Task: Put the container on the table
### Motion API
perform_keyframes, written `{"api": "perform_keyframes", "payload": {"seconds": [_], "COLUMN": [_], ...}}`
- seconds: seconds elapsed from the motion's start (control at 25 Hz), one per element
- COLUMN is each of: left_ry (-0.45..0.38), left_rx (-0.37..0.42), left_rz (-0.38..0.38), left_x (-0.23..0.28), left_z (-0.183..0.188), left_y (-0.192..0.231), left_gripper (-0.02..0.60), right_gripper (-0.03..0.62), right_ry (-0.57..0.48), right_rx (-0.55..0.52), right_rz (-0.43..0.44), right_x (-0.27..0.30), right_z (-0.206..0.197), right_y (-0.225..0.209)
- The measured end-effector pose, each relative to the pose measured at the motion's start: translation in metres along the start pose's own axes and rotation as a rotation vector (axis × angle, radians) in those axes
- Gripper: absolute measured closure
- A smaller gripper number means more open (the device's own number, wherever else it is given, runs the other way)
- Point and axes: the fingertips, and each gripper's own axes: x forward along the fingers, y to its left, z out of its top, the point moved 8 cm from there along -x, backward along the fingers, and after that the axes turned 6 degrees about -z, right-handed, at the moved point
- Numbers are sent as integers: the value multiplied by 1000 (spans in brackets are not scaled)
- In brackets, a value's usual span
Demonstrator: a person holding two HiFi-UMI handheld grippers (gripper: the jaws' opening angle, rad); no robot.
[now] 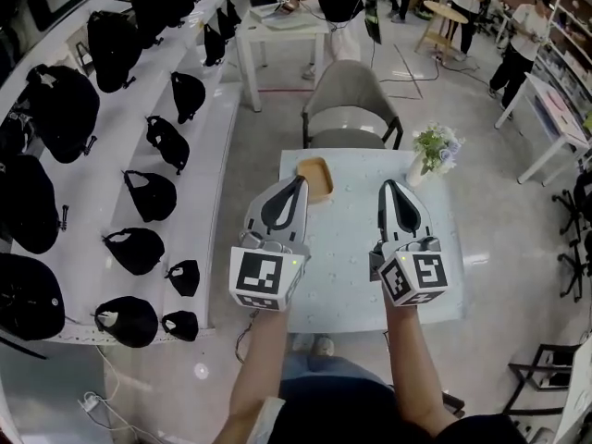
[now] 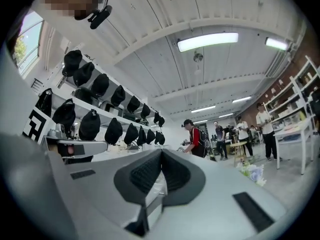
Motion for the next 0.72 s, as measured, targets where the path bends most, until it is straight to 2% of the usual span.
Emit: {"api": "perform_keyframes", "payload": {"seconds": [0.16,0.72], "left_ry": [-6,-14], "left_rx": [22,-27], "left_rz": [-1,0], "left_x": [-13,-23], "left_z": [-2,-15], "left_y": [-2,3], "left_gripper": [580,580], "right_gripper": [595,595], "right_ry": [-11,7], "right_rx": [-10,-16], "right_rz": [-5,-54], "right_x": [-11,-43], "right_z": [1,-12], "right_y": [2,-13]}}
